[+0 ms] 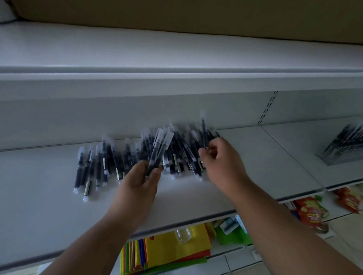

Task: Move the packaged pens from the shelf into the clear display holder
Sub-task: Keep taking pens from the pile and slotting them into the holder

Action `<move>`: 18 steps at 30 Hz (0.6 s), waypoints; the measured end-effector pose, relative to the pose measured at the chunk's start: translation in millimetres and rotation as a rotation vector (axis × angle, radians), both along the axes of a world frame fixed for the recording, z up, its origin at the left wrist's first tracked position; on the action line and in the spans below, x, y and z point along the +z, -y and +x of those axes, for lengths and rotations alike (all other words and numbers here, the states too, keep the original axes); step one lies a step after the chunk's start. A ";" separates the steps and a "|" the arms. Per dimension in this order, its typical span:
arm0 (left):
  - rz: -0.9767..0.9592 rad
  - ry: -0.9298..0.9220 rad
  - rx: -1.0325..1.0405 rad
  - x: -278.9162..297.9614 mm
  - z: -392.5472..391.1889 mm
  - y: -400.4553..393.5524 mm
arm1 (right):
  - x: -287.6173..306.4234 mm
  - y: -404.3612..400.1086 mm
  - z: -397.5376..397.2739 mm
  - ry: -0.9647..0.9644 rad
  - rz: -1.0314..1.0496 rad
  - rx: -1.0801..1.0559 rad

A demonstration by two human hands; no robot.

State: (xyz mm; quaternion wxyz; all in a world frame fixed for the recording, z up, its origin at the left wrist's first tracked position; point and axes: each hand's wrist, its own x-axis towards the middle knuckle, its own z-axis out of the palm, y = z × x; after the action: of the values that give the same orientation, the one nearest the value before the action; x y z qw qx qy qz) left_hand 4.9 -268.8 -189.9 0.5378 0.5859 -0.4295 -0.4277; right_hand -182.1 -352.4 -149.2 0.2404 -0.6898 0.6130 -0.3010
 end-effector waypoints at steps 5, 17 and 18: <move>0.020 0.014 -0.027 3.6 -23.7 6.8 | 11.7 -21.1 -30.3 0.213 -0.019 -0.031; 0.056 -0.084 -0.204 20.4 -175.5 39.1 | 34.3 -47.0 -186.5 0.602 -0.103 -0.136; 0.060 -0.105 -0.217 24.6 -193.6 42.2 | 34.3 -47.5 -206.8 0.518 -0.104 -0.148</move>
State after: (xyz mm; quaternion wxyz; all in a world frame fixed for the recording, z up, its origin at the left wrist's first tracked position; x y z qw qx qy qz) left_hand -188.7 -311.0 -165.3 0.4924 0.5286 -0.4485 -0.5263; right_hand -388.9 -304.9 -114.9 0.3306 -0.5547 0.5635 -0.5153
